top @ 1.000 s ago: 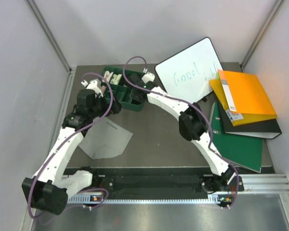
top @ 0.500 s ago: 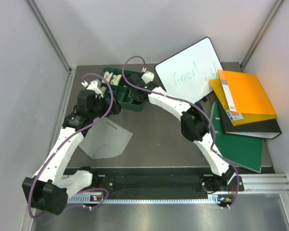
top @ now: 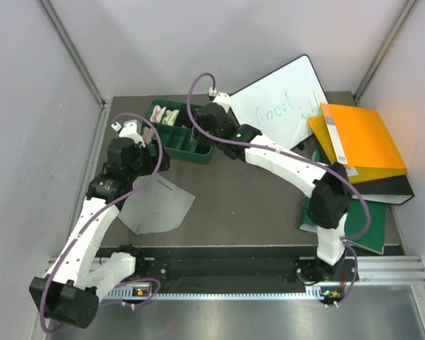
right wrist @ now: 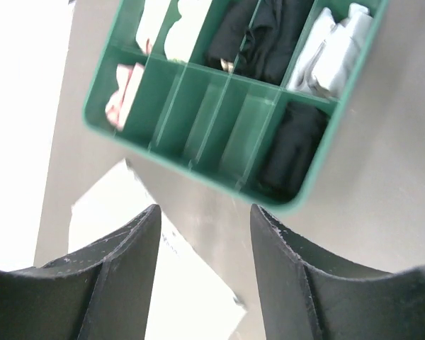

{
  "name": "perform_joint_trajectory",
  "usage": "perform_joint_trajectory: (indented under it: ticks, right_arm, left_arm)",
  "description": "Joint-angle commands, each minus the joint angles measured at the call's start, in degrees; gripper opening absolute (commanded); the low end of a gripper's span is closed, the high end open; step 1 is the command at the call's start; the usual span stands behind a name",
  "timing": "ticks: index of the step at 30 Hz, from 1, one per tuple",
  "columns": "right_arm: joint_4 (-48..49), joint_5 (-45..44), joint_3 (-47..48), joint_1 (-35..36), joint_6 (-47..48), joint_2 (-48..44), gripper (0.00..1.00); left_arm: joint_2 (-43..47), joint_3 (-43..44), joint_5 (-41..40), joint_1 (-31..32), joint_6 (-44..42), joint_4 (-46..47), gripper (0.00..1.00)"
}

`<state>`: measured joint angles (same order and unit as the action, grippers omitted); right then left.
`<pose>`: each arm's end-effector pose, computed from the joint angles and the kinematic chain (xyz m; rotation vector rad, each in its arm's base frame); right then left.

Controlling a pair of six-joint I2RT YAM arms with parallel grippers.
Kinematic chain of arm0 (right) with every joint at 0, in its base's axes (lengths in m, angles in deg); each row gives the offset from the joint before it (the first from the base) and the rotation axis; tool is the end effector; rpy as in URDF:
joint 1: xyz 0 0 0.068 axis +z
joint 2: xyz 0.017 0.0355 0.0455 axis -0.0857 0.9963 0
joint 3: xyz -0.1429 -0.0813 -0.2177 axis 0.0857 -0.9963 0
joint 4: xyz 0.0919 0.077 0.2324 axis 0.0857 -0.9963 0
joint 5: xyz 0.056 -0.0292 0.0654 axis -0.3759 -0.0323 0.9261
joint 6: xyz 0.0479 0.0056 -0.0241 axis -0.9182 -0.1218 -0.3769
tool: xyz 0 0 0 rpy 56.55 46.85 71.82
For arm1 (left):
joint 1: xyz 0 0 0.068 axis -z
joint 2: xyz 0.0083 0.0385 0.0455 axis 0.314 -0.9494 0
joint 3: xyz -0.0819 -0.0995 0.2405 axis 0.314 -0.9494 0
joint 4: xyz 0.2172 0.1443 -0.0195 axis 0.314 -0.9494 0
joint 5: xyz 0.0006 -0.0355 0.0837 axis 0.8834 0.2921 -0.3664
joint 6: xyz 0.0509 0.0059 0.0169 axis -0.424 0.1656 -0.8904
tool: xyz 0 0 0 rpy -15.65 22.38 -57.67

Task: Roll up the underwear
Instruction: Place the underwear in the storage box, then move the underwear to the center of the board.

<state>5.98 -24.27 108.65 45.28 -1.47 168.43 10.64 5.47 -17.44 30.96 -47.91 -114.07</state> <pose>0.3071 0.3480 0.3327 0.0481 2.1274 0.5539 0.2059 -0.0458 0.3269 -0.1723 2.0972 -0.3531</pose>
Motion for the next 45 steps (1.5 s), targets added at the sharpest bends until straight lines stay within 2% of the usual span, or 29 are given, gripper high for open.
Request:
perform_joint_trajectory:
  ticks: [1,7,10,17,22,41,45]
  right_arm:
    - [4.4,6.0,-11.8,0.8,4.9,-9.0,0.53]
    - [7.5,14.7,-24.3,4.0,4.5,-10.1,0.52]
    - [8.5,17.0,-25.8,5.3,2.8,-7.2,0.49]
    - [8.1,18.3,-22.7,6.8,-0.4,0.0,0.45]
    - [2.9,18.4,-18.4,7.0,-2.6,5.1,0.42]
    - [-6.2,14.6,-10.4,9.7,-4.0,12.6,0.42]
    - [-7.9,13.9,-9.0,9.8,-3.5,14.1,0.35]
  left_arm:
    - [2.9,-1.2,-4.2,-0.3,-4.1,1.9,0.99]
    - [3.2,-1.8,-6.0,-0.3,-5.1,2.5,0.99]
    - [2.1,-1.7,-6.3,-0.4,-5.1,2.3,0.99]
    - [-0.2,-1.8,-5.0,-0.4,-5.2,2.3,0.99]
    - [-0.7,-1.6,-3.8,-0.3,-5.1,2.2,0.99]
    - [0.5,-1.7,-2.6,0.3,-4.8,2.1,0.99]
    - [0.8,-1.7,-2.9,0.8,-4.8,2.1,0.99]
